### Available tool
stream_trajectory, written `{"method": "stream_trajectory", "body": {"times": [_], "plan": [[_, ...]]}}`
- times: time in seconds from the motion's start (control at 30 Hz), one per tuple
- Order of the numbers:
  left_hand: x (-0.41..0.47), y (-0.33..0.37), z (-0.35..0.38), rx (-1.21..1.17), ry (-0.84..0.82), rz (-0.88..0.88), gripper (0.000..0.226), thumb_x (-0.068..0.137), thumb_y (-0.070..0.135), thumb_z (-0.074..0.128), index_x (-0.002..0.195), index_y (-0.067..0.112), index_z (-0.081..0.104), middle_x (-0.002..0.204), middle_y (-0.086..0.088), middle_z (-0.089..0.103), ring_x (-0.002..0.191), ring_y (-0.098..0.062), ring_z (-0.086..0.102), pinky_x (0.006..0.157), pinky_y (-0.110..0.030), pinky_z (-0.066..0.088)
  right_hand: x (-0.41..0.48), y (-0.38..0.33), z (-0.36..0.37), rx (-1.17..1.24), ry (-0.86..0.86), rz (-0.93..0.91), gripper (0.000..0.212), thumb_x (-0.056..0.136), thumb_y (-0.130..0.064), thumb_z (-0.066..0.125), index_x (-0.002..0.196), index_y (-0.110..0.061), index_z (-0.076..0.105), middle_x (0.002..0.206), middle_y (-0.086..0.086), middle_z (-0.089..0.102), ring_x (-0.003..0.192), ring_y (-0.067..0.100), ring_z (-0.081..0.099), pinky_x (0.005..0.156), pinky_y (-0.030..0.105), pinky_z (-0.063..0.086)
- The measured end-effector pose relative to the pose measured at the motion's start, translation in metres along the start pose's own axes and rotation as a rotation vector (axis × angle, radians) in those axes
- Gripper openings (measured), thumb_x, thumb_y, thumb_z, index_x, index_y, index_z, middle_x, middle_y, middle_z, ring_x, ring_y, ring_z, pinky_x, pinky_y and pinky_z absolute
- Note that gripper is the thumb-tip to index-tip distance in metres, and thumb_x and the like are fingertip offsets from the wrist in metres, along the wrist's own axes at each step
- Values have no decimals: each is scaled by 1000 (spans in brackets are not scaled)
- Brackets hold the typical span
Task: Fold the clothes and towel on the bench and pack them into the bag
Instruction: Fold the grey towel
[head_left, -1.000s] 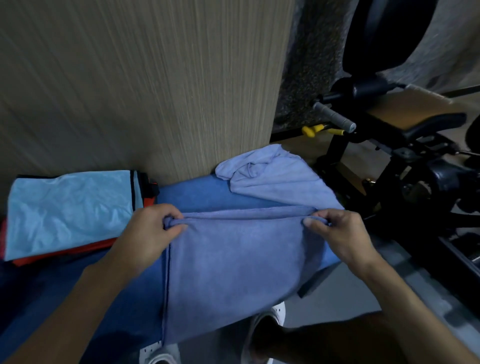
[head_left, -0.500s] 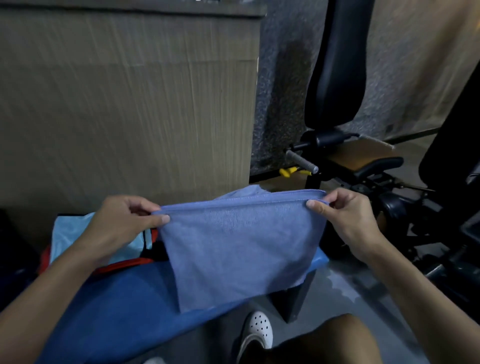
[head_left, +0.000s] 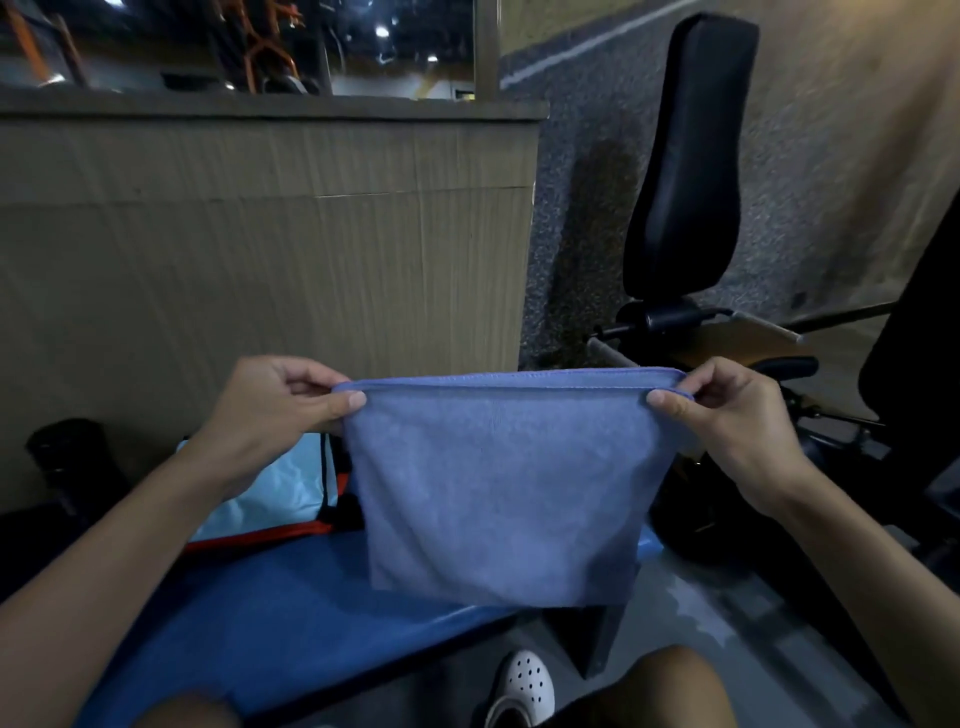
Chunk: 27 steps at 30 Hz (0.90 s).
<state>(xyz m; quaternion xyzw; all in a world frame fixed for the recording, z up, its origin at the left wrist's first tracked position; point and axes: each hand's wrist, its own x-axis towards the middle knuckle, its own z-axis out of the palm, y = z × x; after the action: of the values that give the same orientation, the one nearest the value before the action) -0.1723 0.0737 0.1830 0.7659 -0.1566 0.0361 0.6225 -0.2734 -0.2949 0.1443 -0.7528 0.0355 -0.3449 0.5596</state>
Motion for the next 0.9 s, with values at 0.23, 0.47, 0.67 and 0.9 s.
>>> {"method": "stream_trajectory", "body": {"times": [0.23, 0.47, 0.67, 0.9], "plan": [[-5, 0, -3, -10, 17, 16, 12, 76, -3, 78, 84, -4, 69, 71, -8, 75, 64, -11, 70, 60, -16, 56, -4, -12, -4, -94, -27, -91, 24, 78, -10, 78, 68, -7, 57, 72, 4, 61, 62, 6, 52, 56, 16, 43], [-4, 1, -3, 27, 3, 24, 9, 77, -3, 77, 83, -1, 70, 72, -7, 75, 65, -10, 70, 60, -14, 54, -3, -17, -6, -170, -51, -128, 28, 74, -7, 82, 63, -8, 56, 81, 7, 68, 67, 8, 60, 61, 18, 47], [-4, 0, -7, 43, 0, 26, 7, 79, -3, 75, 85, 1, 72, 75, -6, 76, 67, -9, 72, 62, -13, 55, -5, -17, -9, -115, -48, -85, 28, 66, -26, 81, 62, -12, 57, 63, 14, 62, 58, 13, 52, 51, 19, 44], [2, -2, -7, 112, -24, 58, 12, 76, -5, 78, 85, 1, 72, 79, -16, 74, 68, -15, 70, 64, -20, 59, -2, -21, -17, -260, -158, -109, 17, 71, -28, 77, 80, -33, 62, 66, 9, 63, 58, 12, 55, 55, 24, 45]]}}
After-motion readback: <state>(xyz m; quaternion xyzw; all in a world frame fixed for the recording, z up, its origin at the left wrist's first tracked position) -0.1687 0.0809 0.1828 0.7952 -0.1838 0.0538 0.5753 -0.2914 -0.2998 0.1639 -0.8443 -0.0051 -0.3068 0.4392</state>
